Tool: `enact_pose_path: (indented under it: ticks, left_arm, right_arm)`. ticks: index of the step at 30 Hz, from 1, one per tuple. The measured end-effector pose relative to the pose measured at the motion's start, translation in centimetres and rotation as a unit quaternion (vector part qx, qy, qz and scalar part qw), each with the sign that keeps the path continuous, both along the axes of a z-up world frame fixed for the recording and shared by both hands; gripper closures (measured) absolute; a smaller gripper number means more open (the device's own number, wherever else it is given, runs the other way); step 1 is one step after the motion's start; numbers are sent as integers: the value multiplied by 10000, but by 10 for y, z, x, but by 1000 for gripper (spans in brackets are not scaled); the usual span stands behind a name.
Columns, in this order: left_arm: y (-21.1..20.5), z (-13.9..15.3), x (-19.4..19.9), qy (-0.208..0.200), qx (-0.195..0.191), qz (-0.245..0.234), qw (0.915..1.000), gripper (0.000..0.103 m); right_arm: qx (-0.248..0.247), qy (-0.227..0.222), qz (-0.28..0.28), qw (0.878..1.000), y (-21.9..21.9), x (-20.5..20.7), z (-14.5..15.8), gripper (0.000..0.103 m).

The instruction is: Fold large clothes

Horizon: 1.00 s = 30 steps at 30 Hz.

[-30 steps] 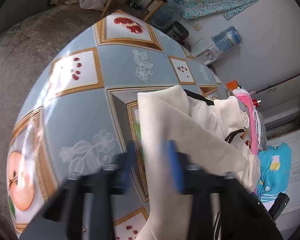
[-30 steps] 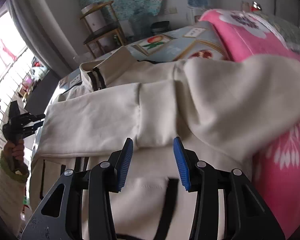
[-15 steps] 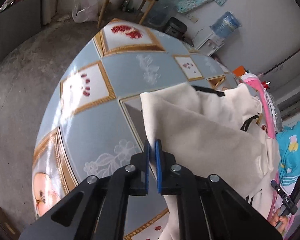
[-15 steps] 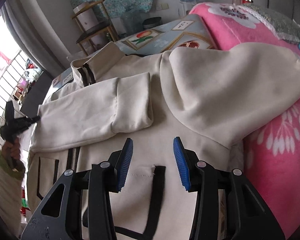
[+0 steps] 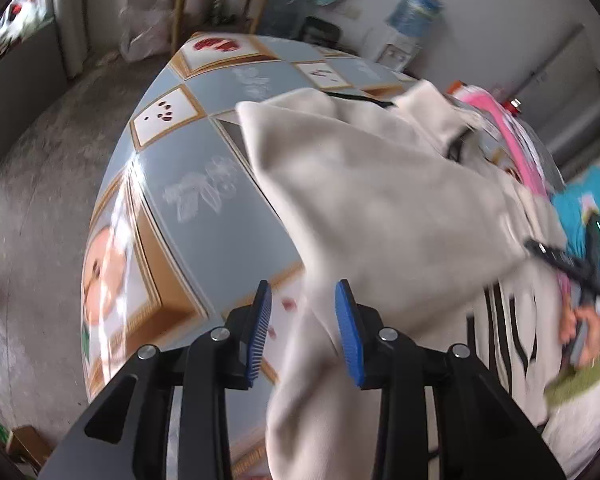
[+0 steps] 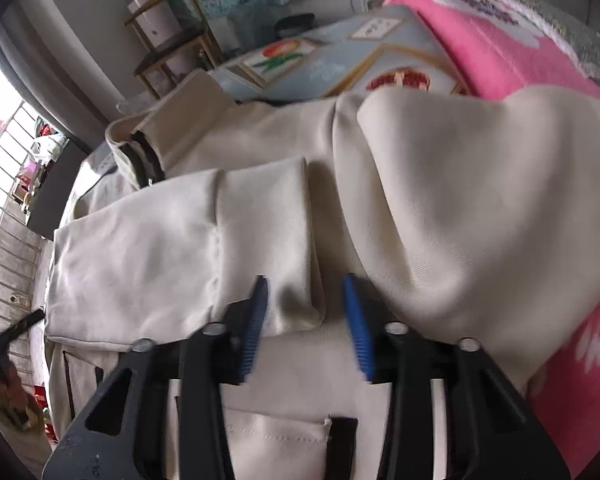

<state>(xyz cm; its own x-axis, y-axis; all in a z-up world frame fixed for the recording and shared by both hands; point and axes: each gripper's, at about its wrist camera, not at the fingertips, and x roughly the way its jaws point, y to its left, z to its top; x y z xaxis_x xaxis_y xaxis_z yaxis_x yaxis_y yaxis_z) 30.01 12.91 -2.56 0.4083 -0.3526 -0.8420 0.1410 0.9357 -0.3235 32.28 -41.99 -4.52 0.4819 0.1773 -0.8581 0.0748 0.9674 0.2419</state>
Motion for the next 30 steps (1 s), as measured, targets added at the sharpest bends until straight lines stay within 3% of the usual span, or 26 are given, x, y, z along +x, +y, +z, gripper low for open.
enact_pose_path:
  ticks: [2,7,9,13,15,16,17,19,23,27,30]
  left_arm:
    - [-8,5,-19,-214,305,-225,9991,71]
    - [-33,1,-47,-510,1261,-816,9873,71]
    - [-42,-6,-52,-578,1799,-856,9782,71]
    - [-45,-16,-49,-639,2332,-723,9676,71]
    - [-41,-18,-45,-662,2320,-598,9686,71]
    - [-40,-18,-44,-682,2296,-565,9692,76]
    - [-40,-18,-44,-721,2285,-518,9695,89]
    - [-38,-18,-45,-729,2196,-491,9716,96]
    - [-38,-8,-51,-905,2212,-392,9702,97]
    - [-40,-14,-47,-774,2190,-423,9717,97]
    - [-44,-12,-51,-825,2216,-486,9704,97]
  right_arm:
    - [64,20,22,10000,-1,-1,-2,85]
    - [179,9,-4,9998,-5,-5,-2,88]
    - [197,23,-12,9998,-6,-4,-1,88]
    - [242,35,-33,9997,-6,-2,-4,85]
    - [255,8,-54,9997,-7,-1,-5,85]
    - [244,-9,-48,9997,-7,-2,-5,88]
    - [246,-36,-48,9997,-8,-3,-3,95]
    - [324,-153,-64,9993,-9,-8,3,97]
    - [340,-320,-35,9989,-9,-21,17,98]
    - [175,-78,-92,9998,-10,-18,-3,98]
    - [259,-172,-190,9993,-15,-21,-3,98]
